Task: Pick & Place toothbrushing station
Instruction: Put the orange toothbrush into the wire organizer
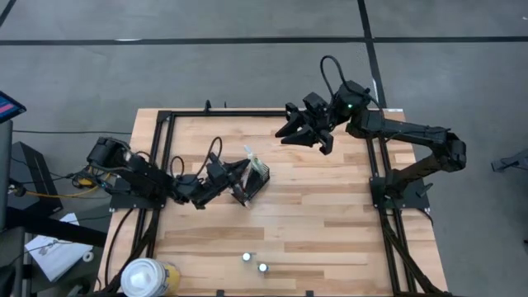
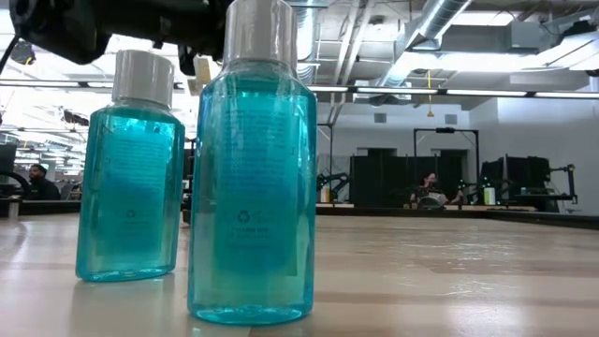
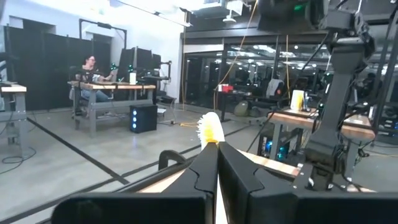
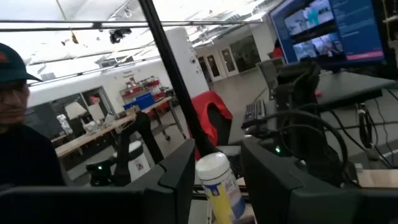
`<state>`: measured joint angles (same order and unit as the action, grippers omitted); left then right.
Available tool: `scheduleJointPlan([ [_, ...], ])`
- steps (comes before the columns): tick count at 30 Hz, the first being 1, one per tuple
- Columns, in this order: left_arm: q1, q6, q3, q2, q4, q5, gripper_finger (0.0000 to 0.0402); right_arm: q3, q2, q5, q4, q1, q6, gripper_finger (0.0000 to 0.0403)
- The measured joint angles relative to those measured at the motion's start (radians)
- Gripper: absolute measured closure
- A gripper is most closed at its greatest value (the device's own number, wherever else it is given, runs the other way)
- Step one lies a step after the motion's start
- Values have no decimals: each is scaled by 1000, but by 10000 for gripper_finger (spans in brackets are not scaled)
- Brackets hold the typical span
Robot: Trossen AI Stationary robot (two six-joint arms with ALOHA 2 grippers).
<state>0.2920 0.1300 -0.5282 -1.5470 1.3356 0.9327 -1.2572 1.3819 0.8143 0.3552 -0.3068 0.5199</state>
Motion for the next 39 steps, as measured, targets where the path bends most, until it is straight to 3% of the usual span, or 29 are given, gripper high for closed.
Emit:
scheduleJointPlan([
  [14,1,31,3,-60,28,-6,401,0,-2,25,-28,26,-76,282],
  [28,-1,-36,66,-59,35,-24,395,0,-2,24,-38,26,-86,282],
  [33,-27,-153,66,-59,17,-26,348,0,-2,24,-38,26,-86,282],
  [39,-66,-241,66,-59,-10,-143,249,0,-2,25,-37,26,-75,282],
])
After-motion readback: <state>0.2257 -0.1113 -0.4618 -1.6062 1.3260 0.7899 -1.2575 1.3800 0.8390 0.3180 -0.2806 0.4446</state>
